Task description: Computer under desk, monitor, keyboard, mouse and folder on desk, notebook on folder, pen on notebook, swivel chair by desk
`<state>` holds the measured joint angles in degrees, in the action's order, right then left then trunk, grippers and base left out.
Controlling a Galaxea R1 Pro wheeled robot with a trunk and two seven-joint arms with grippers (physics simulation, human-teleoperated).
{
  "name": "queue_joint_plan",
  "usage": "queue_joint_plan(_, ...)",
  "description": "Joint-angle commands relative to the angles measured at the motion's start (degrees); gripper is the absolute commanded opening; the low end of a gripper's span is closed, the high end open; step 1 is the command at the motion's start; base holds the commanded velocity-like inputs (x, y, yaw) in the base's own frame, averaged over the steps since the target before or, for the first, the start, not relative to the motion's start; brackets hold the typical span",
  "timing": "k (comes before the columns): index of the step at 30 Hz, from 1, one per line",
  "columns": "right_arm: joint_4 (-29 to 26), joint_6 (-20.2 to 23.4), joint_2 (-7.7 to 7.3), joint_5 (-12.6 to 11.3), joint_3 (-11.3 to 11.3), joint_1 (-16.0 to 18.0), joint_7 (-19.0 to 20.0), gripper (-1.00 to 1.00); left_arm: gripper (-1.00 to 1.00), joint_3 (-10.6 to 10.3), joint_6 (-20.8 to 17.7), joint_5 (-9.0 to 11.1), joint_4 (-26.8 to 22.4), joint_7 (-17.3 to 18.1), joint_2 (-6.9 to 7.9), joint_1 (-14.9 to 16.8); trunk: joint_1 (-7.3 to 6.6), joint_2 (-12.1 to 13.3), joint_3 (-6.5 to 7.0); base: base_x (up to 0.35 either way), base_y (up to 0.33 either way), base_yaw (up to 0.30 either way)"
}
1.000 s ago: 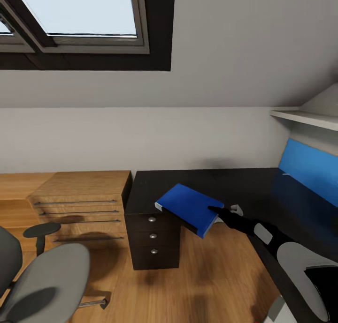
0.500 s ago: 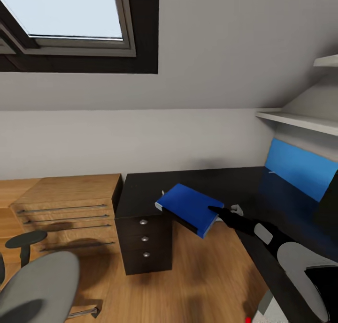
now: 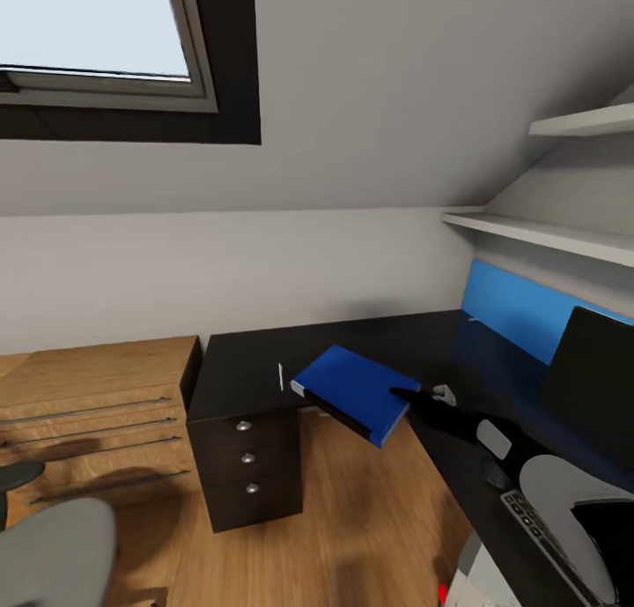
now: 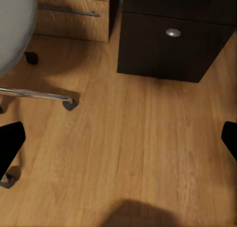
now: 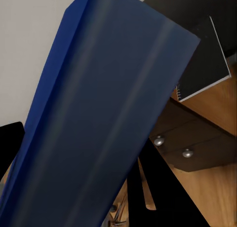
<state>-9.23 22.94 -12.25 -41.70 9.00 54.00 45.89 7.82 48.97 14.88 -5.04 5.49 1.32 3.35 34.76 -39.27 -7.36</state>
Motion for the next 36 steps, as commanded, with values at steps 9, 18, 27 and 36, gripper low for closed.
queue_joint_plan(9,0.07,0.53,-0.01,-1.16,0.38,0.06,-0.01,-1.0,1.0,0.35,0.06,0.14,0.03,0.58,-0.01,0.05,0.02,-0.08,0.37,0.0,0.0,-0.244)
queue_joint_plan(18,0.08,0.53,-0.06,-1.77,0.4,0.06,-0.01,-1.0,1.0,0.35,-0.08,0.14,0.03,0.58,-0.01,0.05,0.02,-0.08,0.78,0.0,0.0,-0.246)
queue_joint_plan(27,0.14,0.47,-0.01,-1.8,0.4,0.06,0.05,-1.0,1.0,0.35,-0.17,0.15,0.03,0.58,-0.01,0.06,0.02,-0.08,0.93,0.0,0.0,-0.103)
queue_joint_plan(36,0.25,0.2,0.0,-1.81,0.4,0.06,0.08,-1.0,1.0,0.35,-0.19,0.15,0.03,0.58,-0.01,0.06,0.02,-0.08,0.94,0.0,0.0,-0.007)
